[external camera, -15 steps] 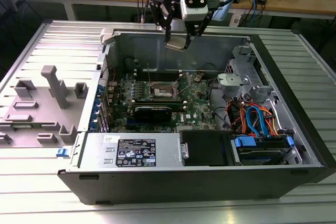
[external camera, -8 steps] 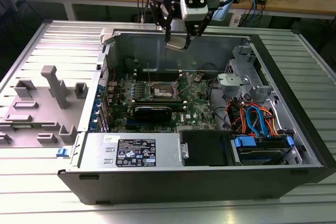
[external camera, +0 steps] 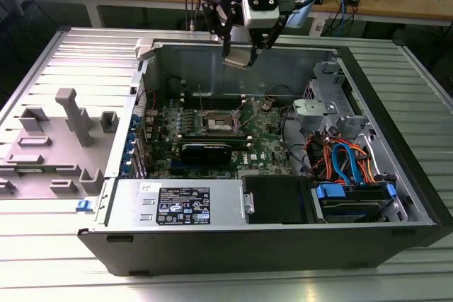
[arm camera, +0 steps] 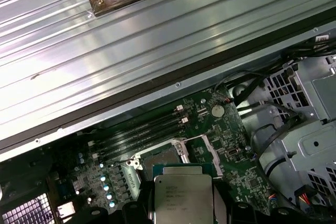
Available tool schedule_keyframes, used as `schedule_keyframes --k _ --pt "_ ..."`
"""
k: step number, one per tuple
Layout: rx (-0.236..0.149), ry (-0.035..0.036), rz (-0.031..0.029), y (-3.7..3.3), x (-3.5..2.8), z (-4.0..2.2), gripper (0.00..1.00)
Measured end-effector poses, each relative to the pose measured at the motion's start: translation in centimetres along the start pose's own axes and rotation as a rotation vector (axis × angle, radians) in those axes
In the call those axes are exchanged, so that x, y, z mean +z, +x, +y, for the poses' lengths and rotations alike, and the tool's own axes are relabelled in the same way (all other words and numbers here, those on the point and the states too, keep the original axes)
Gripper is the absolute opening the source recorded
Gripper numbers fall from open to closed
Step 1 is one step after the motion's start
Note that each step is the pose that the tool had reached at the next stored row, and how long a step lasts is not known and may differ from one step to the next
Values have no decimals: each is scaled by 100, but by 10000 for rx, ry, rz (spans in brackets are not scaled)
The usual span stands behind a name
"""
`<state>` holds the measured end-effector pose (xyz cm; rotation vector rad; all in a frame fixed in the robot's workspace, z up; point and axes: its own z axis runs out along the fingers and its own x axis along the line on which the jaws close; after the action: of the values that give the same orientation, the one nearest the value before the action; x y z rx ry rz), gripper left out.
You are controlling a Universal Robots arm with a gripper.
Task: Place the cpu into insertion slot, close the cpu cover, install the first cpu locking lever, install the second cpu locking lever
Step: 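Place the cpu into insertion slot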
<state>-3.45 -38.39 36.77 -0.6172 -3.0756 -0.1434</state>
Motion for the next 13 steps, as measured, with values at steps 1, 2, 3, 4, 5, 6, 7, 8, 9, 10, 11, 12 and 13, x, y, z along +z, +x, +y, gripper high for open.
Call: schedule_keyframes --k 1,2,3,4,5,6,7,8,9,10,11,12,13 --pt "102 -1 -9 0 1 0 54" --pt "170 -3 -15 0 1 0 54" --pt "243 -4 -22 0 2 0 54" --pt "340 -8 -31 0 4 0 54" --pt "419 -10 -37 0 5 0 54" --pt "571 -12 -51 0 7 -1 54" --pt "684 -13 -61 0 8 -1 54" --pt "768 -14 -69 0 9 -1 54" --pt "924 -18 -82 0 11 -1 54" --pt "1029 -19 -91 0 12 -1 54" --pt "1068 -20 -95 0 12 -1 54" --pt "1075 -21 -96 0 13 -1 54" --pt "1077 -21 -96 0 13 -1 54"
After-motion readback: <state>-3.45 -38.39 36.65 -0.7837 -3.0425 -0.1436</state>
